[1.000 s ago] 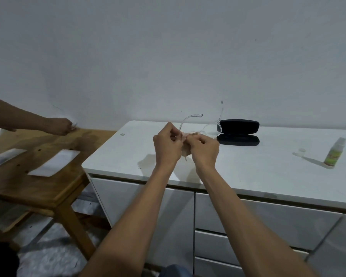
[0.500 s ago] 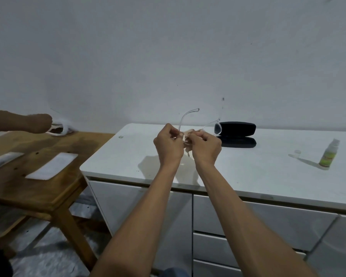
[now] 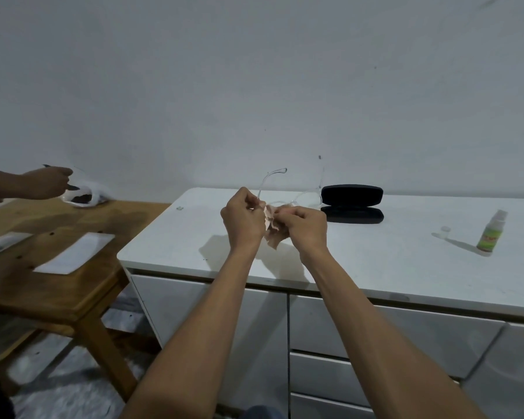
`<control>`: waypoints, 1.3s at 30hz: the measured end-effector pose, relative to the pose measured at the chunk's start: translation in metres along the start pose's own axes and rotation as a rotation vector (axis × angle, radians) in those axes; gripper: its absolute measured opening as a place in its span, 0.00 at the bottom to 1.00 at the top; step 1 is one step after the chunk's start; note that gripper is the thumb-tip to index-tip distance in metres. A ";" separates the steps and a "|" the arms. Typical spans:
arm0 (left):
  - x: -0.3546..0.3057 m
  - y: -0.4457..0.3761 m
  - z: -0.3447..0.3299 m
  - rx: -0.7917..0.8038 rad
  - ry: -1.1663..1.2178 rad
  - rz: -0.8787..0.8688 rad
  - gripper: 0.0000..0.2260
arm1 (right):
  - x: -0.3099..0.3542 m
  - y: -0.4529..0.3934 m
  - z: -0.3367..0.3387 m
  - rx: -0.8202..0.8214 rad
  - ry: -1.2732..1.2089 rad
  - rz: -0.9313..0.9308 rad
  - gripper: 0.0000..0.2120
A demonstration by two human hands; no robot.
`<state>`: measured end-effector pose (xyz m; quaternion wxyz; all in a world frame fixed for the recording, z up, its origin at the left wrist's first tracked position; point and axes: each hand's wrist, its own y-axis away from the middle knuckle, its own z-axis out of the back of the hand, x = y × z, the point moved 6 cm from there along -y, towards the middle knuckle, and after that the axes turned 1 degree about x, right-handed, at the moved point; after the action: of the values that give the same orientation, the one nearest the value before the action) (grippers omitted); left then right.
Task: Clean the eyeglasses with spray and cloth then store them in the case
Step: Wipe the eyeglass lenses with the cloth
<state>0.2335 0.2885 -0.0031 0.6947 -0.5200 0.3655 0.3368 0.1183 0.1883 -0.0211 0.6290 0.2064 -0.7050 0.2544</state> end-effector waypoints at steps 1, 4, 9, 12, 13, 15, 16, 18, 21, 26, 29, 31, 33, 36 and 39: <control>0.001 0.001 0.000 0.012 -0.007 -0.006 0.14 | -0.002 0.001 0.002 -0.043 0.007 0.004 0.05; -0.005 0.009 -0.003 0.030 -0.005 -0.073 0.11 | -0.001 0.006 0.004 -0.264 -0.012 0.078 0.06; -0.029 0.019 -0.006 0.039 -0.008 -0.162 0.08 | 0.002 -0.001 -0.005 -0.384 -0.192 0.105 0.12; -0.030 0.014 -0.003 0.023 0.003 -0.161 0.08 | -0.002 -0.010 -0.008 -0.235 -0.211 0.048 0.11; -0.028 0.012 -0.001 0.020 0.006 -0.158 0.08 | -0.005 -0.012 -0.009 -0.173 -0.210 0.023 0.08; -0.022 0.007 -0.001 0.031 0.001 -0.146 0.07 | -0.012 -0.012 -0.008 -0.084 -0.205 -0.008 0.04; -0.017 0.005 -0.002 0.041 -0.009 -0.138 0.08 | -0.015 -0.010 -0.007 -0.060 -0.188 -0.021 0.04; -0.008 0.002 -0.004 0.055 -0.029 -0.114 0.10 | -0.019 -0.005 -0.006 -0.026 -0.137 -0.038 0.06; 0.008 -0.001 -0.003 0.048 -0.036 -0.079 0.10 | -0.018 0.003 -0.004 -0.002 -0.088 -0.036 0.08; 0.015 -0.001 0.000 -0.014 -0.023 -0.080 0.11 | -0.007 0.008 -0.003 -0.081 -0.009 0.024 0.06; 0.012 -0.008 0.008 -0.078 -0.021 -0.102 0.10 | 0.000 0.004 0.001 -0.091 0.010 0.060 0.09; 0.016 -0.018 0.017 -0.107 -0.005 -0.091 0.10 | 0.002 -0.002 0.010 -0.101 0.004 0.059 0.08; 0.022 -0.029 0.027 -0.111 -0.011 -0.099 0.10 | 0.004 -0.009 0.023 -0.123 0.000 0.059 0.07; 0.033 -0.039 0.037 -0.099 -0.064 -0.125 0.11 | 0.006 -0.016 0.046 -0.220 0.006 0.071 0.06; 0.048 -0.042 0.045 -0.089 -0.128 -0.133 0.11 | 0.005 -0.024 0.065 -0.269 0.014 0.087 0.06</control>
<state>0.3007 0.3263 -0.0152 0.7135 -0.5511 0.2697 0.3383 0.0814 0.1291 -0.0185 0.6442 0.0877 -0.7366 0.1861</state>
